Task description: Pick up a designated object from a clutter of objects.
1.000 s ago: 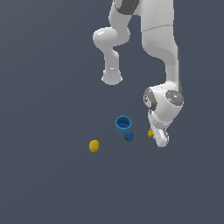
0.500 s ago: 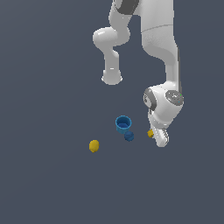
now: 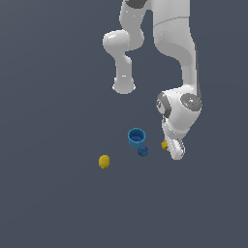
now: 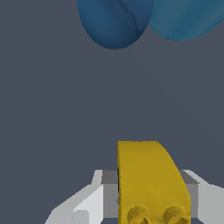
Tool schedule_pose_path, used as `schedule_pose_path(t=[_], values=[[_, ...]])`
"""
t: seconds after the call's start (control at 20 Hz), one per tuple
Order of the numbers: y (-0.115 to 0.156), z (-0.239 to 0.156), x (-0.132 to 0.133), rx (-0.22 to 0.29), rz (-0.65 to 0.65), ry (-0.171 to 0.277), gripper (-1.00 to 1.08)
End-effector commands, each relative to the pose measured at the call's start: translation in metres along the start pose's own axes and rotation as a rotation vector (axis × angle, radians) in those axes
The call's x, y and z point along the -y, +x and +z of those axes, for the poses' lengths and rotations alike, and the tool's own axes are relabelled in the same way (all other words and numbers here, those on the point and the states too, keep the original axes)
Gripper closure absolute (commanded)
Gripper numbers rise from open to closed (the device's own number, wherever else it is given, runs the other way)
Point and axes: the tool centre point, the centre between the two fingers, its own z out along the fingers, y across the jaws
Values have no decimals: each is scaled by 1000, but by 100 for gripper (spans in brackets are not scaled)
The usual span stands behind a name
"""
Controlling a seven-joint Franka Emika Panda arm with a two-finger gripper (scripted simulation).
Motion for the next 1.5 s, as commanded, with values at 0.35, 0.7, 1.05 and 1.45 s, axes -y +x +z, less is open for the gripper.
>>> schedule_pose_path(t=[0.35,0.7,1.05,1.45], values=[[41,-63,-10,4,2,-2,108],[79,-122,-18,5,3,-4,108],[117,-180,-25,2,4,-3,108],[155,-241,-31,-3,5,0,108]])
